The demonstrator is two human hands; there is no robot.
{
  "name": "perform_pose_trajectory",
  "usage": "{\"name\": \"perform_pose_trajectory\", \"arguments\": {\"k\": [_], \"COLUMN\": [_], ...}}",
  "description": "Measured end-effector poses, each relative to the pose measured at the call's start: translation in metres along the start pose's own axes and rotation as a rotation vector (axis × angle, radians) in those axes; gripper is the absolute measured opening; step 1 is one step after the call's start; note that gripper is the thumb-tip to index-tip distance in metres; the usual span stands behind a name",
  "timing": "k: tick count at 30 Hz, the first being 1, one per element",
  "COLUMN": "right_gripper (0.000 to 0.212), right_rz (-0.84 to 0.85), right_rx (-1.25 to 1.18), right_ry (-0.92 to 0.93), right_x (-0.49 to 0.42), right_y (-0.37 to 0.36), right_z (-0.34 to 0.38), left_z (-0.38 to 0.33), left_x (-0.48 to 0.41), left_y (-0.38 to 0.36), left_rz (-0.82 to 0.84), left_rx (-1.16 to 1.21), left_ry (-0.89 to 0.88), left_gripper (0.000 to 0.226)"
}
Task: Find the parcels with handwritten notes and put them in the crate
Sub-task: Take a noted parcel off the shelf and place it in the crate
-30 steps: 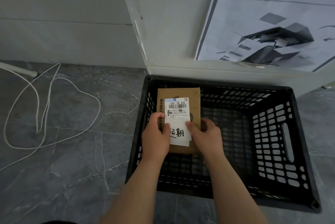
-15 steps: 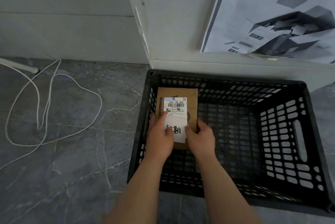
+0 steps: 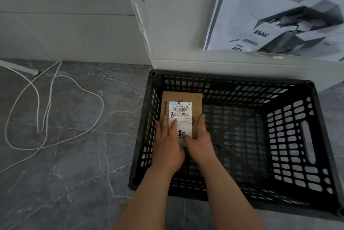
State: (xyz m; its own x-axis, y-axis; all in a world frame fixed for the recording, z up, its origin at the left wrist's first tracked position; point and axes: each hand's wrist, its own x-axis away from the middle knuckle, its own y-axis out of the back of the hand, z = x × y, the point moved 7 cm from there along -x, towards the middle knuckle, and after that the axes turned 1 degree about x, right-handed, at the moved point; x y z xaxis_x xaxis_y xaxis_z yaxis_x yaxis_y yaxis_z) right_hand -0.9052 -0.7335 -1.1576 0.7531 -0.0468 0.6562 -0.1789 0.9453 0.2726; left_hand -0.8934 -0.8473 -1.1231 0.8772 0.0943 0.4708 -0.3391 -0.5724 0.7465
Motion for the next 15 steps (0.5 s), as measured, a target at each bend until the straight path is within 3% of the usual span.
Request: {"name": "perform_pose_trajectory", "arguments": {"k": [7,15], "right_gripper": [0.108,0.108], "right_rz": [0.085,0.111], "right_rx": [-0.017,-0.062], "right_ry": [-0.029,-0.055], "right_x": [-0.003,0.0], "right_y": [-0.003,-0.001], "right_z": [0.002,0.005], "left_z": [0.008,0.007], "left_x": [-0.012,-0.013], "left_y": [-0.005,-0.008], "left_rz": [0.133,0.14], "left_rx": [0.026,-0.013], "left_ry": [0.055,0.074], "left_gripper": [0.08,0.082]}}
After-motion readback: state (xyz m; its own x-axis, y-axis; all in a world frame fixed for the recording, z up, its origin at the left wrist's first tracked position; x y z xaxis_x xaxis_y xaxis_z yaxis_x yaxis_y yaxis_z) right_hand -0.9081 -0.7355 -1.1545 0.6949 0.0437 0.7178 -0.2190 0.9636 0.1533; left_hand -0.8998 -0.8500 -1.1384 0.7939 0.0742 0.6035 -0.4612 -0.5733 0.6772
